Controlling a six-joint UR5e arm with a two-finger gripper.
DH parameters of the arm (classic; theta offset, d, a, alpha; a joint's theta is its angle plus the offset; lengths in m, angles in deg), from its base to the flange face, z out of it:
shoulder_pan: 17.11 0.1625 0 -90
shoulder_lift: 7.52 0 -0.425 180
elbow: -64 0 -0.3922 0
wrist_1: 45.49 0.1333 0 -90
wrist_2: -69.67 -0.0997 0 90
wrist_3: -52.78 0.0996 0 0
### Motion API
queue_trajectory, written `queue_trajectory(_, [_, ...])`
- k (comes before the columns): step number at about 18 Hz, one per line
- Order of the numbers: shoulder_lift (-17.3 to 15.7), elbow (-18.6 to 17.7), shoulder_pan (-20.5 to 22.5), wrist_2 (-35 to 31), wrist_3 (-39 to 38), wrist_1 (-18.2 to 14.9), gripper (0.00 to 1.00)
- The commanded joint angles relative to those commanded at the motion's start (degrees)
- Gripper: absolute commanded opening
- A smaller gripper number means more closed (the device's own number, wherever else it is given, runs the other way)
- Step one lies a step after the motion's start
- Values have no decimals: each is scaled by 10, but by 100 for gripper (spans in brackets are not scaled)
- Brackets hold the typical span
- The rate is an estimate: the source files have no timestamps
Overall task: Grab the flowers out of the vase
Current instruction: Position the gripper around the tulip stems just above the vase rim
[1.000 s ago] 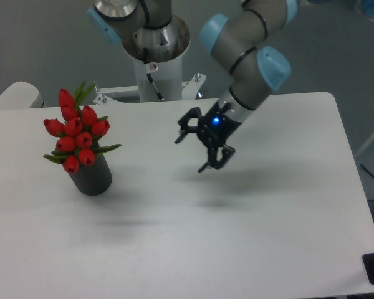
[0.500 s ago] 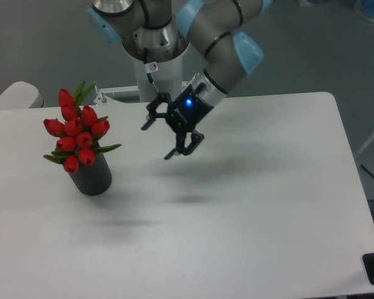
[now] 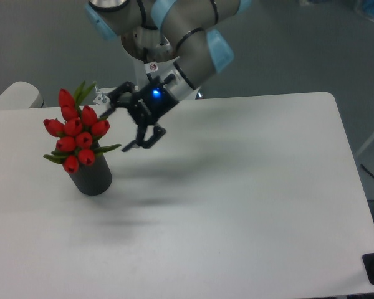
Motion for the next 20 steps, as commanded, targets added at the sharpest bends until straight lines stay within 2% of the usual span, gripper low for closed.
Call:
queue_trajectory(5, [2,-24,-11,-1,12,10,100])
queue_trajectory(9, [9,-23,-29,2,13,7,100])
queue_trajectory(12, [20,-19,-31,29,13,8,100])
queue_trajectory(15, [36,-17,-32,42,13,29,100])
queue_trajectory(20, [45,-10,-31,53,13,34,100])
